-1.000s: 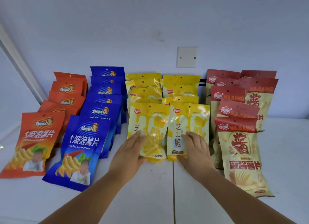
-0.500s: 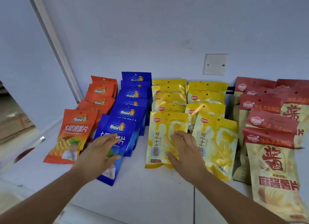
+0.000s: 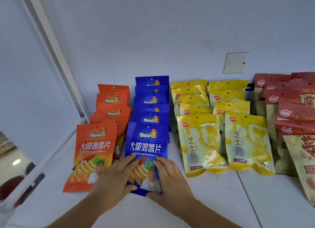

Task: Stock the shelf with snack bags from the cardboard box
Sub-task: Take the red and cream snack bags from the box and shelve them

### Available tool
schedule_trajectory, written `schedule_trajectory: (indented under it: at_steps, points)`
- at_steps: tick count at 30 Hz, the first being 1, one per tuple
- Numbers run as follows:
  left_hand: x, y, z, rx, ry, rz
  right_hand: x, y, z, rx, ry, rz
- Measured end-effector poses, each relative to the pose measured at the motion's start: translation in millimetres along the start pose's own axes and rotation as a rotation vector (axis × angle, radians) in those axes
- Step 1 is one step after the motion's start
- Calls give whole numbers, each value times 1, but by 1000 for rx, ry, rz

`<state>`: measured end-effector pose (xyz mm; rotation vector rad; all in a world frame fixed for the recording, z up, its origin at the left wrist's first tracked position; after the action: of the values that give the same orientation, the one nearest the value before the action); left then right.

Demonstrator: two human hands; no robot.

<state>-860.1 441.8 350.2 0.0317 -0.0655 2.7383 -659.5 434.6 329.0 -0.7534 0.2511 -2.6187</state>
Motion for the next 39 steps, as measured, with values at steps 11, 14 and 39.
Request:
schedule_trajectory:
  at_steps: [11, 14, 39]
  points:
    - [5, -28, 2, -156, 98, -138, 31, -20, 15, -304, 314, -39]
    - [22, -9, 16, -176, 84, -150, 32, -17, 13, -281, 236, -92]
    - [178, 63, -7, -137, 96, 47, 144, -68, -76, 25, 87, 11]
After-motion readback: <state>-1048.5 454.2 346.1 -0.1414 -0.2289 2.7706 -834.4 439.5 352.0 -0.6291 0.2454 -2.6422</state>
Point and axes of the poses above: each hand's wrist, its own y-axis away from the middle knuckle, its own z-axis out of the back of the hand, x = y × z, the point moved 5 cm from there along -y, towards the middle knuckle, and after that the axes turned 3 degrees about -z, right-handed, at the moved point
